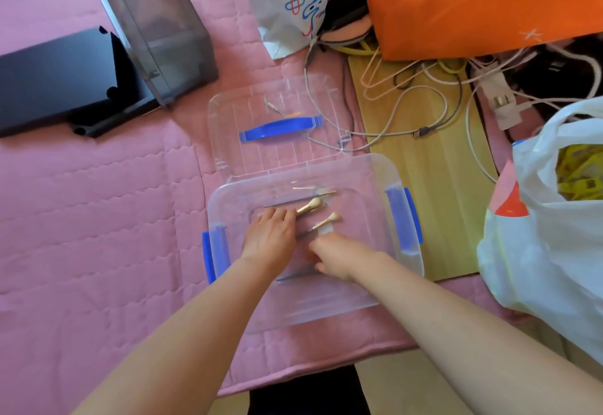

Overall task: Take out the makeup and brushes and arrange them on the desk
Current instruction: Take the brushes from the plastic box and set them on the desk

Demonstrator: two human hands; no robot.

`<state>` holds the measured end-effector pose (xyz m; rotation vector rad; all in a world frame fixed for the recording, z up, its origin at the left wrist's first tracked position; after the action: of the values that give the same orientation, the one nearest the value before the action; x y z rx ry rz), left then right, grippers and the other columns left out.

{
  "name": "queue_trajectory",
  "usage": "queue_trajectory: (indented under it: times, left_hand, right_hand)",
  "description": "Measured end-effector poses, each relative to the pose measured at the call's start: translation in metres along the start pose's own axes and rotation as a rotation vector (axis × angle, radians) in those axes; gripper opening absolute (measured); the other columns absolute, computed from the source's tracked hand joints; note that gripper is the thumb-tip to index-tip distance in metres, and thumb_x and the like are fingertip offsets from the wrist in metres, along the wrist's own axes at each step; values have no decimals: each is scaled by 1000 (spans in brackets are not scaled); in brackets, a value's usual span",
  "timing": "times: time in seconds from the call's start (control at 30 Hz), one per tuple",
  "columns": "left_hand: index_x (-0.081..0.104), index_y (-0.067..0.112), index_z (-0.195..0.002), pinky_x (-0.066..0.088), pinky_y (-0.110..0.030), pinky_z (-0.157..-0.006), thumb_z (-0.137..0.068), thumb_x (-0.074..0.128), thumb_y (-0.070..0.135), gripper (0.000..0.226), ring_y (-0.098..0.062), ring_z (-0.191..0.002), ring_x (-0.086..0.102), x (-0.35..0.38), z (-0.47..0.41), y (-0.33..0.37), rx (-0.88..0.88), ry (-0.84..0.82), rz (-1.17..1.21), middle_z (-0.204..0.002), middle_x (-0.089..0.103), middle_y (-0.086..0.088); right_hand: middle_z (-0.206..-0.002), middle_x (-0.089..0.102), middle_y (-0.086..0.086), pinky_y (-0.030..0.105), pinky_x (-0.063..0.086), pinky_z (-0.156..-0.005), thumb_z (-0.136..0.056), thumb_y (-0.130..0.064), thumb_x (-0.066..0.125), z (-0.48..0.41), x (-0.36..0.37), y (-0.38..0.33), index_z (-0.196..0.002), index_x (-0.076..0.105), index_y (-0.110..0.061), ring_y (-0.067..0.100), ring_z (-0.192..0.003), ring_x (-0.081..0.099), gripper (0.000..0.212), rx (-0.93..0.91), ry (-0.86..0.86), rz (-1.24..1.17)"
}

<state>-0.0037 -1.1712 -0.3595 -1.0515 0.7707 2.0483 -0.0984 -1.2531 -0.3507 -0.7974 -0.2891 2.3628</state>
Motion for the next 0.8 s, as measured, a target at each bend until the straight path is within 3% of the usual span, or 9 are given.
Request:
queue_trajectory:
  times: [0.13, 0.27, 0.4, 0.57, 0.8]
  left_hand:
    - [51, 15, -118, 37, -34, -90, -96, 41, 15, 24, -26, -112, 46, -3, -4, -1, -15, -14, -38, -119, 55, -4]
    - [47, 16, -121, 38, -34, -84, -93, 43, 9, 29, -26, -111, 48, -11, -9, 4, -13, 49, -67, -121, 53, -3]
    - [42, 14, -128, 39, -33, -88, -94, 43, 9, 34, -25, -116, 47, -10, -11, 8, -4, 39, -92, -127, 53, -3]
    - [43, 15, -124, 39, -34, -85, -96, 44, 10, 29, -27, -111, 50, -7, -12, 9, -51, 11, -136, -120, 53, -5]
    - [52, 11, -107, 44, -37, -79, -92, 48, 3, 18, -33, -105, 55, -5, -15, 7, -164, -65, -62, -111, 57, -9]
  right_hand:
    - [-113, 62, 18, 36, 49, -87, -88, -15, 58, -6, 6, -1, -108, 61, -7, 34, -105, 59, 22, -15, -55, -10]
    - [-114, 64, 18, 35, 49, -89, -89, -14, 59, -10, 7, 0, -113, 63, -5, 33, -106, 60, 27, -15, -89, -28]
    - [-107, 64, 20, 31, 46, -80, -89, -12, 57, -8, 5, 7, -103, 63, -2, 34, -100, 61, 19, -2, -97, -22]
    - [-111, 60, 20, 31, 42, -74, -91, -13, 53, -3, 3, 16, -107, 56, -2, 35, -101, 58, 20, 24, -124, -23]
    - [-118, 53, 16, 35, 45, -79, -88, -10, 49, 5, -7, 24, -117, 44, -11, 35, -105, 54, 30, 69, 13, -161]
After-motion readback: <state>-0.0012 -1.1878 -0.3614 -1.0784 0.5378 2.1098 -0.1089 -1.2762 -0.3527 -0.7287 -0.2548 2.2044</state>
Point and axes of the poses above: each hand's wrist, its own z-axis away from the middle knuckle, its own x-axis out of the palm, y = z × x, the point moved 4 cm from there along -z, towards the middle knuckle
